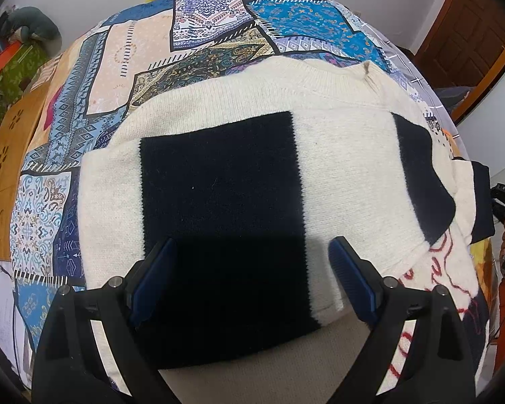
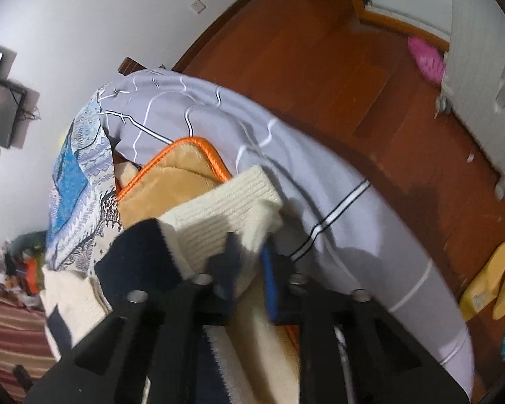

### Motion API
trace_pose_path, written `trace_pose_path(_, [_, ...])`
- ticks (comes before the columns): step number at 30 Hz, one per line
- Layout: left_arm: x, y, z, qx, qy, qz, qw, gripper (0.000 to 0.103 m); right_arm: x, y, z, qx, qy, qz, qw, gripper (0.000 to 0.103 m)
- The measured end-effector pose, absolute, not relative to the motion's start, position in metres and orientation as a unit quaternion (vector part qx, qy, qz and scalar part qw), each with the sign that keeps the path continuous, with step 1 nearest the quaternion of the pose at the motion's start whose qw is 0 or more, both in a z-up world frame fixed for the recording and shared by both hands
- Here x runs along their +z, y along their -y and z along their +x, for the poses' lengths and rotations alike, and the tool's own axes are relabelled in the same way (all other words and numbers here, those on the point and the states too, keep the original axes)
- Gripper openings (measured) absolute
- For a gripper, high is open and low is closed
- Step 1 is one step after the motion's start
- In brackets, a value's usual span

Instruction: Fold small clothes

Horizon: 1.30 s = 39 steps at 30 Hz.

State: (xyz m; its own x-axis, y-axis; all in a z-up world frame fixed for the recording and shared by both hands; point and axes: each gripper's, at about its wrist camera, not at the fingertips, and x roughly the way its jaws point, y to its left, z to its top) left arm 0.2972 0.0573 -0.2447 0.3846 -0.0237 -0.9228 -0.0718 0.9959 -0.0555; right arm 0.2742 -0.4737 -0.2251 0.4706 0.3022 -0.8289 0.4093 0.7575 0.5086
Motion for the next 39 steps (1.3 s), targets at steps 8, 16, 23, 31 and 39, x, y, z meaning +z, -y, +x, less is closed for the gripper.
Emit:
trace_pose_path(8, [-0.235,-0.061,0.292,0.015,-0.549,-0.044,0.834,0.092,-0.15,0.469,0.268,-0.032,-0.453,0.279,0.846,0.007])
trace_pose_path(16, [-0.21,-0.064,0.277,0.011,-0.522,-0.034,0.852,0.092,-0.043,0.469,0.252,-0.033,-0.369,0.231,0.9,0.007])
trace_pose_path(23, [-0.19,-0.07,0.264,0.003,-0.5,-0.037,0.865,0.092,0.038,0.45,0.229,-0.004,-0.315,0.188,0.93,0.007])
trace_pose_path(31, [-0.169,-0.077,0.244,-0.012,-0.477,-0.055,0.877,0.092,0.086,0.379,0.216,0.073,-0.288,0.144,0.944,0.007])
trace_pose_path(39, [-0.152,-0.092,0.221,-0.013,-0.461,-0.051,0.886,0.092,0.095,0.281,0.23,0.176,-0.289,0.114,0.934,0.007])
